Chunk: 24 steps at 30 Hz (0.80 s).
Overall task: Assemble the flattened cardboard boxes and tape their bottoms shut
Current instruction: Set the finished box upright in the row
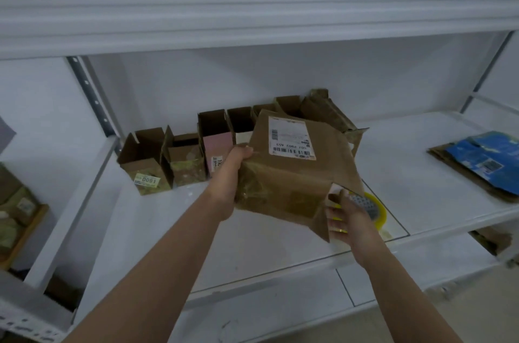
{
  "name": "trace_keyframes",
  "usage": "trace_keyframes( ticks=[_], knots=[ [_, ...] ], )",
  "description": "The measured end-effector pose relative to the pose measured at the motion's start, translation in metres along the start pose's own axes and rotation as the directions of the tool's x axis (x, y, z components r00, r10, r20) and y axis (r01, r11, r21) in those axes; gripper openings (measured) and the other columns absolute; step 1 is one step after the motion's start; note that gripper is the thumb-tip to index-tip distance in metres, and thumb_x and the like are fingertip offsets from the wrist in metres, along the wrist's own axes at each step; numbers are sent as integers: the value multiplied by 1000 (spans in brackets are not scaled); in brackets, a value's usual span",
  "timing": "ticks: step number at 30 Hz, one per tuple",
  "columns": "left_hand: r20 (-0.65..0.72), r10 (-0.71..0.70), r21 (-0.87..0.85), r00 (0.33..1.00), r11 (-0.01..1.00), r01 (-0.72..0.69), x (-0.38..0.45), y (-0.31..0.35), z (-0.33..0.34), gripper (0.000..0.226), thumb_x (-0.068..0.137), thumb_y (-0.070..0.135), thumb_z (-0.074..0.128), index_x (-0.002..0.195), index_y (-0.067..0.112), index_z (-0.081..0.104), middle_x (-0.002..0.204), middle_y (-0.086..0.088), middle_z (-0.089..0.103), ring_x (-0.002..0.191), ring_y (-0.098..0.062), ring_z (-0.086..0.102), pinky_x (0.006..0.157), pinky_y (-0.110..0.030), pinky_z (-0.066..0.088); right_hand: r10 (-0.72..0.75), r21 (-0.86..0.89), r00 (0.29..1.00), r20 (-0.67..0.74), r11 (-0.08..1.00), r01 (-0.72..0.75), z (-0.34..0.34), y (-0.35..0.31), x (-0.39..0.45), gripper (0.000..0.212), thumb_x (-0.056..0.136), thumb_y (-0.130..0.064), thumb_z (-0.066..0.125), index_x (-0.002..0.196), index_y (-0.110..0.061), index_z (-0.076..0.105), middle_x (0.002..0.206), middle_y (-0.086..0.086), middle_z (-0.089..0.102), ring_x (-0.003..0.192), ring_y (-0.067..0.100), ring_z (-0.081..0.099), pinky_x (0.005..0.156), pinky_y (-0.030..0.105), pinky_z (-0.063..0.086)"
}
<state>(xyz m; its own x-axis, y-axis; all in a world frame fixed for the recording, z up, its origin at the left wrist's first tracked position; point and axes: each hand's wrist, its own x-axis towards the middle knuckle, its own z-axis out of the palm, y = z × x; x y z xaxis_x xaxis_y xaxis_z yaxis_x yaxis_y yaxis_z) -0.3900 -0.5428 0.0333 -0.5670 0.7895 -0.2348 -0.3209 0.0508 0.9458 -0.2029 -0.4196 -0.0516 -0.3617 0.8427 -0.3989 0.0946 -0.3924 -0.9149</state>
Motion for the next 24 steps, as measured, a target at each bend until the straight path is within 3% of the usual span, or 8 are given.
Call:
trace_keyframes(
  ticks=[2, 5, 8, 10, 15, 19, 21, 24],
  knots=[
    [-3, -24, -91, 1000, 996, 24, -5, -10, -2, 37, 97, 36, 43, 126, 17, 57, 114, -13, 70, 104, -32, 66, 93, -49, 52, 17, 22, 994, 104, 1000, -19, 11, -5, -10, 30, 97, -43, 51, 116, -21, 59, 103, 9, 68, 94, 30, 65, 74, 41, 55],
    [29, -65, -201, 997, 977, 70, -10, -21, -10, 32, 101, 28, 34, 116, 21, 61, 109, -8, 72, 104, -31, 65, 93, -55, 50, -142, -21, 990, -1, 990, 142, 16, -15, -15, 34, 93, -34, 61, 125, -22, 57, 114, 6, 65, 96, 23, 64, 66, 34, 55],
    [-53, -106, 131, 993, 985, 112, -5, -36, -26, 29, 101, 23, 35, 122, 23, 56, 125, -8, 62, 108, -29, 60, 96, -55, 49, -352, -178, 934, -64, 925, 336, 8, -25, -12, 41, 89, -20, 69, 129, -20, 59, 123, 3, 62, 110, 23, 61, 87, 36, 54],
    [-110, -124, 340, 986, 928, 155, -6, -48, -32, 43, 102, 30, 39, 145, 27, 35, 143, -3, 46, 124, -27, 49, 103, -47, 42, -400, -323, 917, 9, 867, 381, 8, -23, -13, 46, 88, -13, 71, 131, -19, 58, 120, 1, 62, 108, 21, 62, 84, 31, 54],
    [-13, -60, 275, 998, 960, 61, -16, -60, -29, 73, 84, 71, 31, 149, 37, 26, 146, 5, 41, 135, -20, 37, 112, -48, 33, -296, -292, 953, 61, 908, 300, 23, -7, -16, 41, 91, -19, 67, 130, -16, 56, 103, 5, 68, 73, 14, 67, 52, 24, 49],
    [32, 39, 366, 999, 929, -48, -19, -60, -21, 66, 94, 55, 43, 151, 30, 20, 137, 10, 43, 122, -10, 41, 99, -28, 34, -264, -236, 961, 85, 931, 277, 28, -8, -22, 24, 90, -22, 68, 113, -16, 60, 85, 3, 72, 59, 8, 66, 50, 23, 49],
    [6, 65, 372, 998, 926, -63, -17, -64, -23, 57, 100, 46, 38, 152, 29, 23, 146, 4, 43, 130, -15, 41, 104, -28, 33, -200, -292, 972, 127, 929, 229, 32, -4, -25, 23, 90, -27, 68, 108, -12, 65, 87, 4, 73, 64, 13, 68, 52, 25, 49],
    [-55, 10, 327, 998, 945, 9, -18, -65, -35, 68, 93, 60, 36, 151, 24, 31, 150, 0, 40, 138, -21, 37, 117, -40, 29, -106, -288, 988, 115, 948, 135, 39, 3, -26, 21, 91, -31, 66, 96, -11, 67, 86, 3, 74, 62, 20, 68, 50, 26, 48]
  ],
)
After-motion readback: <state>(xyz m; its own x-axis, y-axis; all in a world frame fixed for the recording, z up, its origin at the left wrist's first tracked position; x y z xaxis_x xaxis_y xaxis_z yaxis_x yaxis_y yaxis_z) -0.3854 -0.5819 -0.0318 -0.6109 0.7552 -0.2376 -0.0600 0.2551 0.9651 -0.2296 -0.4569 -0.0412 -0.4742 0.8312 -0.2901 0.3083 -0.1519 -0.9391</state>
